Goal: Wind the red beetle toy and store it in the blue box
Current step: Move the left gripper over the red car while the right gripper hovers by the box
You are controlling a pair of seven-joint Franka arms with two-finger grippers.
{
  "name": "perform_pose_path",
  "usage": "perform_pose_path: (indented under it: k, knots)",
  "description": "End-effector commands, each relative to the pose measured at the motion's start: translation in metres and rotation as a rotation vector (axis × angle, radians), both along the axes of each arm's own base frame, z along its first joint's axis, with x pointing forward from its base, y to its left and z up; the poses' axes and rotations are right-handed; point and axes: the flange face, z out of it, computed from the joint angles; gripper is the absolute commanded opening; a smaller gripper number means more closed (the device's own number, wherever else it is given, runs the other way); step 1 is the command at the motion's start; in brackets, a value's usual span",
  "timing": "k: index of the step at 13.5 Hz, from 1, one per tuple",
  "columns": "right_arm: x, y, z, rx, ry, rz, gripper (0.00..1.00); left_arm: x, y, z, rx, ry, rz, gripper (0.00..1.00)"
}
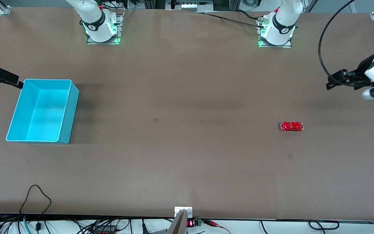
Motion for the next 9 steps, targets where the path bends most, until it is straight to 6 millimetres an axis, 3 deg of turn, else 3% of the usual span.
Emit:
perform_pose_path:
  k: [1, 3, 7, 9]
  knots:
    - [0.002, 0.001, 0.003, 0.006, 0.002, -0.005, 1.00, 0.007, -0.013, -0.021, -0.017, 0.052, -0.072, 1.00]
    - [0.002, 0.000, 0.003, 0.007, 0.000, -0.003, 1.00, 0.011, -0.029, -0.044, -0.041, 0.086, -0.252, 1.00]
    - [0.006, 0.000, -0.008, 0.017, 0.017, -0.002, 1.00, 0.022, -0.024, -0.096, -0.073, 0.147, -0.467, 1.00]
    - [0.009, 0.002, -0.013, 0.019, 0.028, 0.002, 1.00, 0.018, -0.022, -0.127, -0.064, 0.157, -0.604, 1.00]
